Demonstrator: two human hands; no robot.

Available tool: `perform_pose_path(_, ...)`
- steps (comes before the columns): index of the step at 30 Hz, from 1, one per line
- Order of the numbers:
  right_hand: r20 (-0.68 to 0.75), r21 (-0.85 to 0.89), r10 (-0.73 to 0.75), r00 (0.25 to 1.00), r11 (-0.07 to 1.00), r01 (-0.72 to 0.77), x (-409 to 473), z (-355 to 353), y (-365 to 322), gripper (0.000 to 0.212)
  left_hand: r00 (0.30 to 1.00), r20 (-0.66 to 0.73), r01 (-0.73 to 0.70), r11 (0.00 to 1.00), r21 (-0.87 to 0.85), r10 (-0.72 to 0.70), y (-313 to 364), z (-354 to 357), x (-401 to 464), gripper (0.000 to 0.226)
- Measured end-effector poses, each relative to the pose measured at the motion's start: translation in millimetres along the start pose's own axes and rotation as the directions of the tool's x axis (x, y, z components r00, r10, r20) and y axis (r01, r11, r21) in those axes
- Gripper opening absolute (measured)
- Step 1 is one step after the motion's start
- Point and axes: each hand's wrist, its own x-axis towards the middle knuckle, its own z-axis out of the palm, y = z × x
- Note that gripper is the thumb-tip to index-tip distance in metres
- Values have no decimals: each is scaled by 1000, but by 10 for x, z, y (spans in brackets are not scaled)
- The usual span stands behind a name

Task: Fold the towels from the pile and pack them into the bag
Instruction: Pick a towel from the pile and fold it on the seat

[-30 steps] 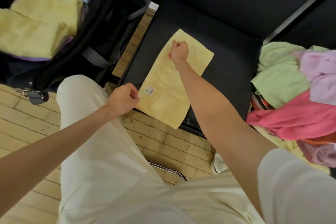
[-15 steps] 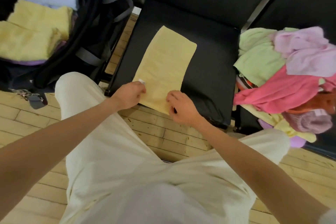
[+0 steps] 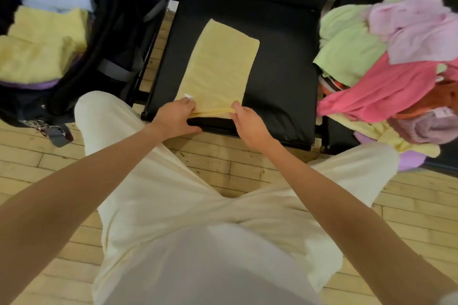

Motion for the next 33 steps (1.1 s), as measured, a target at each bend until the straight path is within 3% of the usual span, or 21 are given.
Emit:
perform_pose_path(4, -64, 102, 75, 995, 992, -68, -56, -78, 36, 22, 996, -78, -35, 998, -54, 31, 54, -73, -69, 5)
perform_pose_path(8, -184, 167, 154, 971, 978, -124, -167, -111, 100, 26, 1000, 4, -14, 945, -326, 17, 100, -284, -115, 10)
perform_pose_path(11, -266, 257, 242, 933, 951, -173, -216, -110, 113, 26, 996, -77, -12, 852, -523, -34, 149, -418, -69, 10)
perform_pose_path(16, -335, 300, 433, 837, 891, -342, -23, -121, 160, 20, 953, -103, 118, 665, -737, -284, 239, -374, 291, 20)
perform_pose_path(20, -325, 165, 517, 792, 855, -491, 77, -55, 201, 25, 914, -112, 235, 735, -636, -390, 332, -199, 582, 26)
perform_pose_path(25, -230, 39, 541, 809, 836, -548, 43, 72, 243, 25, 932, -115, 282, 888, -364, -343, 341, 74, 704, 26)
perform_pose_path(28, -188, -22, 561, 806, 818, -575, 29, 125, 280, 25, 923, -142, 308, 909, -279, -356, 373, 168, 691, 28)
perform_pose_path(31, -230, 95, 572, 787, 818, -567, 16, 131, 288, 24, 904, -246, 302, 929, -215, -351, 381, 166, 661, 30)
perform_pose_path(33, -264, 253, 565, 782, 823, -509, -25, 107, 291, 25, 913, -329, 207, 969, -138, -242, 336, 124, 604, 37)
